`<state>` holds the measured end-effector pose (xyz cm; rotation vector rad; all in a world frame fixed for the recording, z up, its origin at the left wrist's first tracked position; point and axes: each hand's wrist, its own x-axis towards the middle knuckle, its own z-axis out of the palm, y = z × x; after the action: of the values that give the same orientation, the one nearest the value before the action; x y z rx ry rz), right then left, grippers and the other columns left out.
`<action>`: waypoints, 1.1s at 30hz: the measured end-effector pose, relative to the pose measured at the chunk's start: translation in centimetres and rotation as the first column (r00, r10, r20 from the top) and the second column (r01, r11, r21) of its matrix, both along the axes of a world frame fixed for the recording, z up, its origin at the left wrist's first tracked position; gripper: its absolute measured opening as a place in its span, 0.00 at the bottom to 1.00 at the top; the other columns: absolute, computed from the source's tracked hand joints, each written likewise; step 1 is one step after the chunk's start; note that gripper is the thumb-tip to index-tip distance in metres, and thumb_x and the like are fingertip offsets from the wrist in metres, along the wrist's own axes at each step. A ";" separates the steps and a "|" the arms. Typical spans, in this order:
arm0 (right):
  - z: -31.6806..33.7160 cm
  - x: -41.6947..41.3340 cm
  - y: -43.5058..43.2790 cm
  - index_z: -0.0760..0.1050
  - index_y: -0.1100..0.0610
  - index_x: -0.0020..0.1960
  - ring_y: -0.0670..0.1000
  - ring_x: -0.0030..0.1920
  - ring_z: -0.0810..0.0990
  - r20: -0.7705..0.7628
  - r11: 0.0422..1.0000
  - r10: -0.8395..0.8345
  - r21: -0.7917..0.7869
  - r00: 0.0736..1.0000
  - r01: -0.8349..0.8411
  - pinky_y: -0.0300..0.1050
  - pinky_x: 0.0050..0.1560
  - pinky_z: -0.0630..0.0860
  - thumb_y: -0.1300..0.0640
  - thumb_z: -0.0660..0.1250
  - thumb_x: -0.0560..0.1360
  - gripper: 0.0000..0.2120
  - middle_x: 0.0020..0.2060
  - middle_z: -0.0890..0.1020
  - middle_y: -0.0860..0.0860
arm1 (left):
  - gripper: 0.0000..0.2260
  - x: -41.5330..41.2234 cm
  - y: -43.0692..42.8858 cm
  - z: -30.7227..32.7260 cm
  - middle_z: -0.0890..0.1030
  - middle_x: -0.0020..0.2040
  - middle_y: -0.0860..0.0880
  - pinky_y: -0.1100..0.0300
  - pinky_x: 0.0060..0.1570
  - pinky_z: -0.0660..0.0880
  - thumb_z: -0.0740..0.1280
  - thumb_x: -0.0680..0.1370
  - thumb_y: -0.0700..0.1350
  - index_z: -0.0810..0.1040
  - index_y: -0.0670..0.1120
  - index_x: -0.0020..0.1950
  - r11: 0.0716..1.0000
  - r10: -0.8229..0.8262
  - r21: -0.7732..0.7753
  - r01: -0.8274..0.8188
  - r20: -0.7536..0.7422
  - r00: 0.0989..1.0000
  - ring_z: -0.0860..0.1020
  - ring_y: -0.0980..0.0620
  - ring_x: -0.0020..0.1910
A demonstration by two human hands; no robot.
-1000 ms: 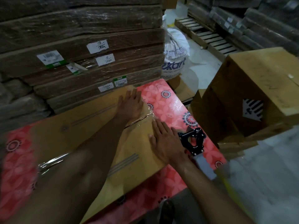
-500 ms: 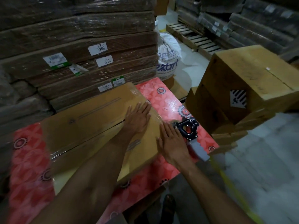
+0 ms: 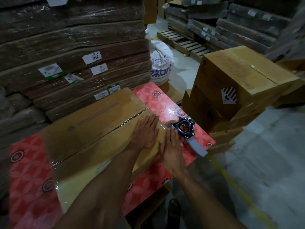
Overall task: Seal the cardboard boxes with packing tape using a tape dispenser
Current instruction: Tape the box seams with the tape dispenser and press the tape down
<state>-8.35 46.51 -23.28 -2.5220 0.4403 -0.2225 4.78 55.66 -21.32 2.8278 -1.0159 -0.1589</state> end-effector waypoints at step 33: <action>1.8 0.0 2.1 0.61 0.55 0.67 0.64 0.50 0.82 -0.164 0.815 -0.390 0.396 0.906 0.423 0.54 0.45 0.75 0.47 0.60 0.82 0.19 0.51 0.82 0.60 | 0.27 -2.2 3.8 1.9 0.43 0.83 0.55 0.44 0.77 0.45 0.48 0.84 0.60 0.45 0.57 0.82 0.993 -0.070 0.083 0.085 -0.170 0.983 0.43 0.50 0.81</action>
<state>-8.33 48.61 -21.43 -1.9876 0.9554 -0.1691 2.59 59.50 -19.46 2.7965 -1.1074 -0.4527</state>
